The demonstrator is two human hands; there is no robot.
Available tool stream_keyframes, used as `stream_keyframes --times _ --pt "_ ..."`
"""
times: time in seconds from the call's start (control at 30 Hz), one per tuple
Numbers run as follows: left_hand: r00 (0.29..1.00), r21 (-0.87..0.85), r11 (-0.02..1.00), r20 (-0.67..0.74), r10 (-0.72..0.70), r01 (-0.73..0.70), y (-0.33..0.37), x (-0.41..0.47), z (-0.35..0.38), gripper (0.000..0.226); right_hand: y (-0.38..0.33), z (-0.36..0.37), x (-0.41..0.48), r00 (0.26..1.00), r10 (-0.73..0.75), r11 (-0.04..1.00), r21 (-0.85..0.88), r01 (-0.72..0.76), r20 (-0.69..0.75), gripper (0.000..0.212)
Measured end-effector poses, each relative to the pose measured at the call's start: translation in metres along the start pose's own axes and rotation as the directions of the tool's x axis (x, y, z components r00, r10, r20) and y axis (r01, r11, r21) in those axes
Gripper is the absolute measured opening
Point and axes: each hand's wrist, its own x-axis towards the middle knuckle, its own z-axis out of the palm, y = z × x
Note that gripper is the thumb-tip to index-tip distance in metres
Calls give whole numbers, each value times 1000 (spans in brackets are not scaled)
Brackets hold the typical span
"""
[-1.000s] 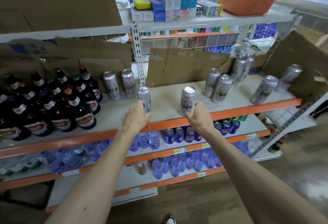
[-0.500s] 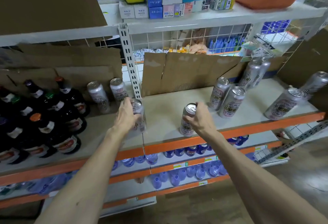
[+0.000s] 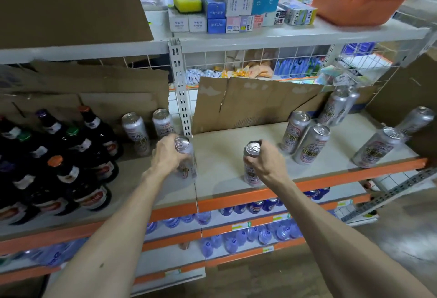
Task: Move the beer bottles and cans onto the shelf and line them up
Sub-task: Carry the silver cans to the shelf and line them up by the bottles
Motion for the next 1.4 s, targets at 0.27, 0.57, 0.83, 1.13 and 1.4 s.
stream_keyframes --times 0.27,0.57,0.83,1.13,1.4 --pt "945 83 979 -286 -156 186 -31 -18 -102 60 -151 21 -7 971 -233 972 37 232 45 42" --pt "914 66 972 -358 -190 228 -79 -37 -162 62 -257 72 -33 909 -385 920 149 363 159 44" --pt "979 52 993 -176 -99 109 -88 10 -138 42 -238 84 -1 930 -347 938 32 346 119 50" --pt "993 -7 996 -87 -85 85 -101 58 -112 38 -229 106 42 943 -306 951 5 308 130 52" --pt "999 1 1000 -32 -29 29 -122 68 -86 46 -206 144 35 931 -311 950 42 309 193 56"
